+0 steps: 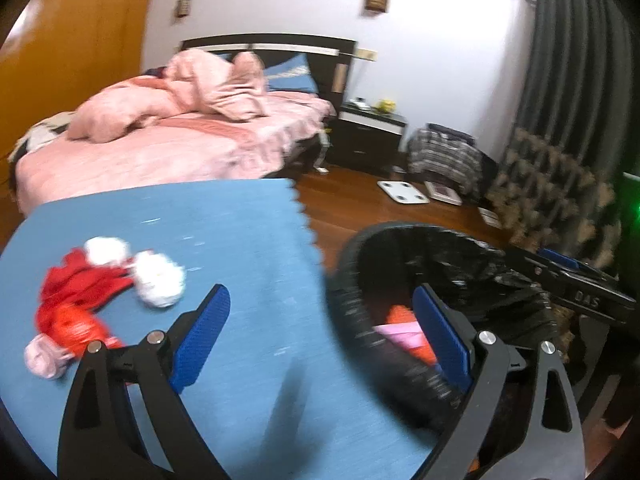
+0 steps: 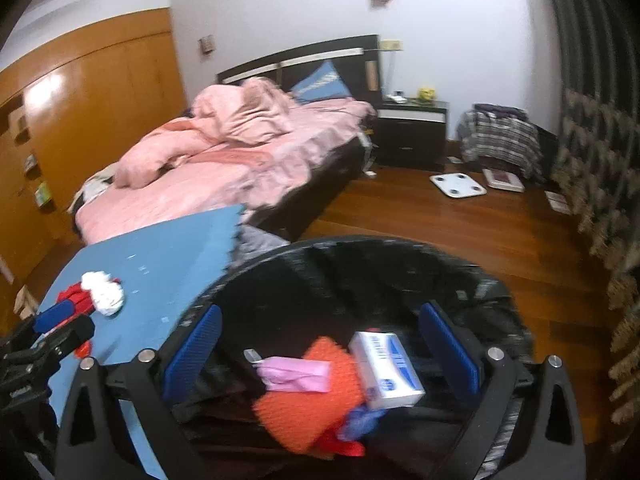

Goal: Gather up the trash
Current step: 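Return both grippers over the table toward the remaining trash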

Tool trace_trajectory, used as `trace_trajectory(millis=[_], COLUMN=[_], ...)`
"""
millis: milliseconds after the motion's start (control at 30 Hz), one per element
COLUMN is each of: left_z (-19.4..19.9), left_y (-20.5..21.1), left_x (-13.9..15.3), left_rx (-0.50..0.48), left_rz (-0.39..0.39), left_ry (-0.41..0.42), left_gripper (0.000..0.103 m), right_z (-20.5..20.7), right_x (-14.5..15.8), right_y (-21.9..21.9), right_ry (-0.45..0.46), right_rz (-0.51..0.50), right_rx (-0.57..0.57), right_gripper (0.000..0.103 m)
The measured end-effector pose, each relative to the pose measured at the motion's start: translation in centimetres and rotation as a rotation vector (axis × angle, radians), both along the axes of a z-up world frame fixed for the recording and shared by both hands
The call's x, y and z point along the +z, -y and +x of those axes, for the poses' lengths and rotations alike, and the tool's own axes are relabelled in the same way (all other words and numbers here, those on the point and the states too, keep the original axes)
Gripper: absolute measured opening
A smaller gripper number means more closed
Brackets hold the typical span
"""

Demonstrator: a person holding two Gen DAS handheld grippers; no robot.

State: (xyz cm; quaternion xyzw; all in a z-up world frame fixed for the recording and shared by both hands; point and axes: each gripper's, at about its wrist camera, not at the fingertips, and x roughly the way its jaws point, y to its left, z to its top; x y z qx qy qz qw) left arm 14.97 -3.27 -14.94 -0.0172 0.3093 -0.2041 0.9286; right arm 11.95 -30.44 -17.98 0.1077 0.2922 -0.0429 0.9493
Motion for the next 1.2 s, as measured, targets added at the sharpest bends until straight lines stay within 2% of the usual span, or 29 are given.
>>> trace_trajectory(millis=[400,633,900,1200], left_z=[-1.8,-1.7,-0.4,2.2], left_y=[-11.3,-17.7,-20.6,-20.9], left_x=[-1.1,-2.4,-3.6,-5.3], left_rx=[0.267,0.412,0.447,0.43], left_rz=[0.068,0.091,0.091,0.083], left_ry=[-0.002,-0.041,-0.079,-0.153], left_gripper=[0.09,0.09,0.09,0.09], right_z=[1.8,2.9,5.2,6.2], right_x=[0.1,-0.8,-2.5,-3.9], right_y=[-14.2,-19.1,-21.1,-23.2], right_ry=[0.055,0.039,-0.018,-0.045], right_rz=[-0.071,-0.088,-0.058,-0.126], right_rx=[0.309,0.391,0.374,0.411], right_gripper=[0.097,0.097,0.097,0.097])
